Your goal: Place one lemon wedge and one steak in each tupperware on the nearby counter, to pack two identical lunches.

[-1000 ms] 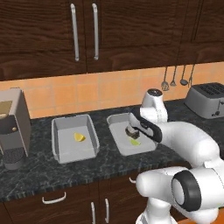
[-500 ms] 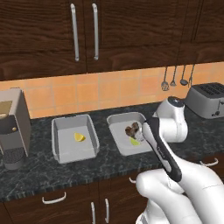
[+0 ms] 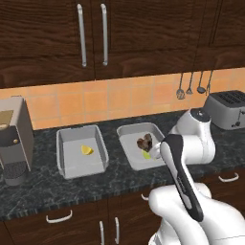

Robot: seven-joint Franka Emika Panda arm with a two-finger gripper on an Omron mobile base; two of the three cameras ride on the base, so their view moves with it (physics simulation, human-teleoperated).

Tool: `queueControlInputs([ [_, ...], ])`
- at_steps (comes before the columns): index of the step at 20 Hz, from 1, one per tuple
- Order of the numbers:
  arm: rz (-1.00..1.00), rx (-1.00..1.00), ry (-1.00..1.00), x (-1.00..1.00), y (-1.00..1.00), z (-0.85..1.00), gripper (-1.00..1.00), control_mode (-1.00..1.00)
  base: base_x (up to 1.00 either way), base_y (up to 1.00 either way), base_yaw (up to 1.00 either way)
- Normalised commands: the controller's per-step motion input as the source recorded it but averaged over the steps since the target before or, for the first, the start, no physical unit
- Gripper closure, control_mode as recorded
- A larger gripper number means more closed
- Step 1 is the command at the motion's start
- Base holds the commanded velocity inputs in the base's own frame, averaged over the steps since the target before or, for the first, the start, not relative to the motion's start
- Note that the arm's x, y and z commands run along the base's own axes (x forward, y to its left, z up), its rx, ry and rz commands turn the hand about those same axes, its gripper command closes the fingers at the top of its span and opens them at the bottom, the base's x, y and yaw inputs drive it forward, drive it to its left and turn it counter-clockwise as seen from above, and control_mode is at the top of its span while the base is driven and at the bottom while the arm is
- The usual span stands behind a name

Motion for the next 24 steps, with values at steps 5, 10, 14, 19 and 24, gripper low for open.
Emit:
queueControlInputs([
  [5,0.0,0.0,-0.02,-0.05,0.0,0.0,-1.0,1.0,-0.7,-0.41,-0.22],
  [10,0.0,0.0,0.0,0.0,0.0,0.0,-1.0,1.0,-0.53,-0.4,-0.57],
  [14,0.0,0.0,0.0,0.0,0.0,0.0,-1.0,1.0,-0.19,-0.45,-0.67],
  [19,0.0,0.0,0.0,0.0,0.0,0.0,-1.0,1.0,0.14,-0.95,-0.61],
  [24,0.0,0.0,0.0,0.0,0.0,0.0,-1.0,1.0,0.48,-1.0,-0.44],
])
